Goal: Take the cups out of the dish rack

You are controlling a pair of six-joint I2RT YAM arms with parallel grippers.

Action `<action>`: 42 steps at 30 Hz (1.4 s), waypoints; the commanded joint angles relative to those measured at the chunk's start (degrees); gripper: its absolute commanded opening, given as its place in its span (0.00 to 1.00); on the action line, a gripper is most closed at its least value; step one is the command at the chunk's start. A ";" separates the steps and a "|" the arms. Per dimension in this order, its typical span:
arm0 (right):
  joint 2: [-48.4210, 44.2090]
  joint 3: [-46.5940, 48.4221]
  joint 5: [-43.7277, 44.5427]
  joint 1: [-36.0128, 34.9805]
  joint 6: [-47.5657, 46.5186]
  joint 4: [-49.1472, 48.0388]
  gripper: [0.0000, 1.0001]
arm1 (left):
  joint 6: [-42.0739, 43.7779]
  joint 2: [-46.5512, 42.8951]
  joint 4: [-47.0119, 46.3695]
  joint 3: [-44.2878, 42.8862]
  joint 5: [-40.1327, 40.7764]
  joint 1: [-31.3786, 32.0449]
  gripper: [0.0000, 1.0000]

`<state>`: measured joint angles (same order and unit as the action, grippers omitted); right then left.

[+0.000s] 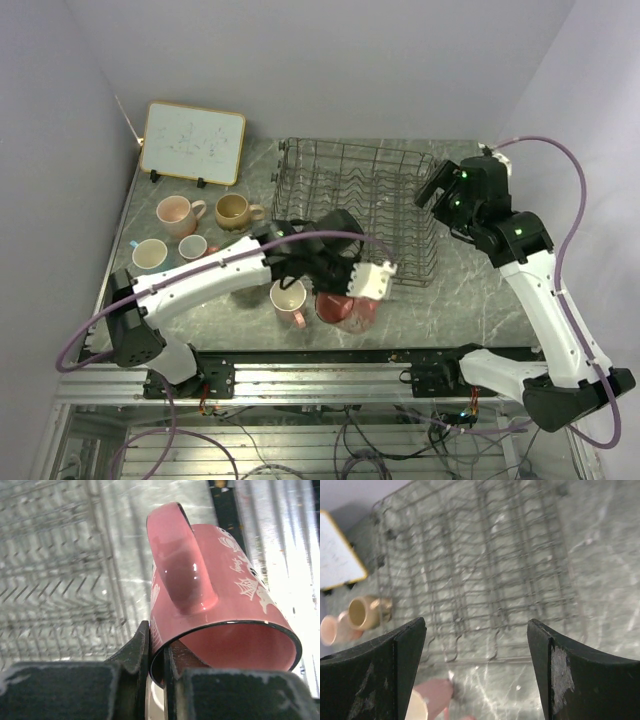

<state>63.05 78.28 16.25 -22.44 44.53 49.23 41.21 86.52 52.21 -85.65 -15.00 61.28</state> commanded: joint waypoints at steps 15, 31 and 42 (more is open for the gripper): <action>-1.74 -6.84 -3.87 17.87 -5.77 -5.66 0.83 | 0.99 16.39 -1.75 -1.81 16.94 8.55 0.07; -1.36 -12.75 -3.04 18.50 -7.05 -12.72 1.00 | -1.89 13.07 -0.70 -6.68 16.66 7.88 0.99; -11.38 -24.64 9.54 18.46 -15.24 -26.22 1.00 | -8.79 -0.79 -4.17 -10.09 5.73 -13.78 0.99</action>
<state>57.98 60.01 17.93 -4.43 35.33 33.06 38.94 92.49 52.62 -94.52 -3.22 57.82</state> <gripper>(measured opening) 0.996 0.992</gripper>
